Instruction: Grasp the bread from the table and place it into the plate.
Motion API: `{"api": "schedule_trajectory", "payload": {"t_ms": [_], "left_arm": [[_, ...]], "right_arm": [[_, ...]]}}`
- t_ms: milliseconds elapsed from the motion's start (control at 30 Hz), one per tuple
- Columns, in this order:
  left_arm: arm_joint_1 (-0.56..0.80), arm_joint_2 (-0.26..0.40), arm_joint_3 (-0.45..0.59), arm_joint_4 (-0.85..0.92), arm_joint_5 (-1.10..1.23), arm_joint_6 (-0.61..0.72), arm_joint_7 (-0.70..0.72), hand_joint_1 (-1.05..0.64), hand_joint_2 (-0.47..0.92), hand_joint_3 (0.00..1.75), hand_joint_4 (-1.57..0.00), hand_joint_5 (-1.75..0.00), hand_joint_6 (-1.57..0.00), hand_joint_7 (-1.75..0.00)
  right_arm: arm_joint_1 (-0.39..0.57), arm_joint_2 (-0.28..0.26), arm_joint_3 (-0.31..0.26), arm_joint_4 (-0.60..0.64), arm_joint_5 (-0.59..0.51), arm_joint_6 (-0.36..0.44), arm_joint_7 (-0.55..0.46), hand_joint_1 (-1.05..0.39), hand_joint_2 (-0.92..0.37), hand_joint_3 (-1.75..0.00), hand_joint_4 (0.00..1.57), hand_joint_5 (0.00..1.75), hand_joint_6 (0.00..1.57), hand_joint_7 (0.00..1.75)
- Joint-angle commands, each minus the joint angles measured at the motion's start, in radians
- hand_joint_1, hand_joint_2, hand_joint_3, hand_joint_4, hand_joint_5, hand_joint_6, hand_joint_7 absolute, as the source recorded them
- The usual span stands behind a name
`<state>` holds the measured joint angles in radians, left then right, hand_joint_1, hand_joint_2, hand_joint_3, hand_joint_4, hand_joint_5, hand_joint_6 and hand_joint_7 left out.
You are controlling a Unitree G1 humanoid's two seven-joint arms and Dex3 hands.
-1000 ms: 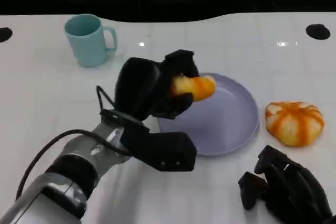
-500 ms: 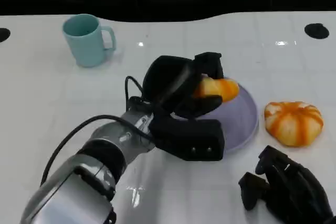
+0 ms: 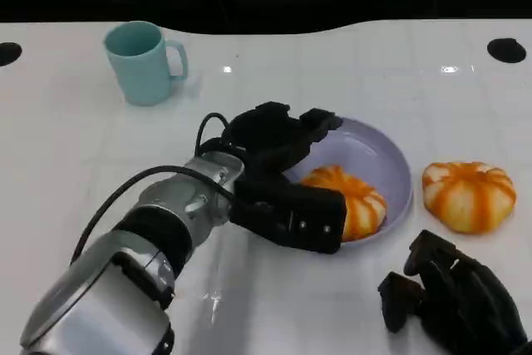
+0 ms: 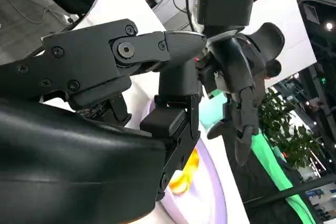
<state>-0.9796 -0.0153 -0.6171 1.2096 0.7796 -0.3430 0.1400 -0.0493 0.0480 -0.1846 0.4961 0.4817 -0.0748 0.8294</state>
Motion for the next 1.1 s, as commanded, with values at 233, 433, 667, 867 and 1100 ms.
{"api": "schedule_trajectory", "payload": {"t_ms": [233, 433, 667, 867, 1100], "left_arm": [[0.097, 0.113, 0.11, -0.144, -0.175, -0.177, -0.123, -1.05, 0.92, 0.69, 0.0, -1.34, 0.0, -0.75], [0.241, 0.123, 0.28, -0.189, -0.454, -0.353, -0.28, -1.05, 0.92, 0.55, -0.08, -1.48, -0.01, -1.12], [0.4, 0.039, 0.5, -0.236, -0.883, -0.393, -0.651, -1.05, 0.92, 0.21, -1.08, -0.54, -0.89, -0.44], [0.533, -0.027, 0.605, -0.364, -1.087, -0.257, -0.798, -1.05, 0.92, 0.12, -1.47, -0.52, -1.38, -0.35], [0.699, -0.046, 0.634, -0.598, -1.22, 0.026, -0.885, -1.05, 0.91, 0.01, -1.56, -0.61, -1.57, -0.3]], "right_arm": [[0.008, -0.012, -0.006, -0.008, 0.011, -0.002, 0.001, -0.57, -0.92, -0.24, 0.76, 1.73, 0.67, 1.46], [0.01, -0.01, -0.005, -0.013, 0.012, -0.001, -0.001, -0.57, -0.92, -0.23, 0.76, 1.72, 0.67, 1.46], [0.017, -0.012, -0.002, -0.027, 0.011, 0.01, -0.002, -0.57, -0.92, -0.25, 0.77, 1.73, 0.69, 1.47], [0.024, -0.01, -0.001, -0.04, 0.012, 0.017, -0.008, -0.57, -0.92, -0.23, 0.77, 1.73, 0.69, 1.47], [0.032, -0.007, 0.001, -0.056, 0.012, 0.03, -0.013, -0.57, -0.92, -0.23, 0.77, 1.73, 0.68, 1.48]]}}
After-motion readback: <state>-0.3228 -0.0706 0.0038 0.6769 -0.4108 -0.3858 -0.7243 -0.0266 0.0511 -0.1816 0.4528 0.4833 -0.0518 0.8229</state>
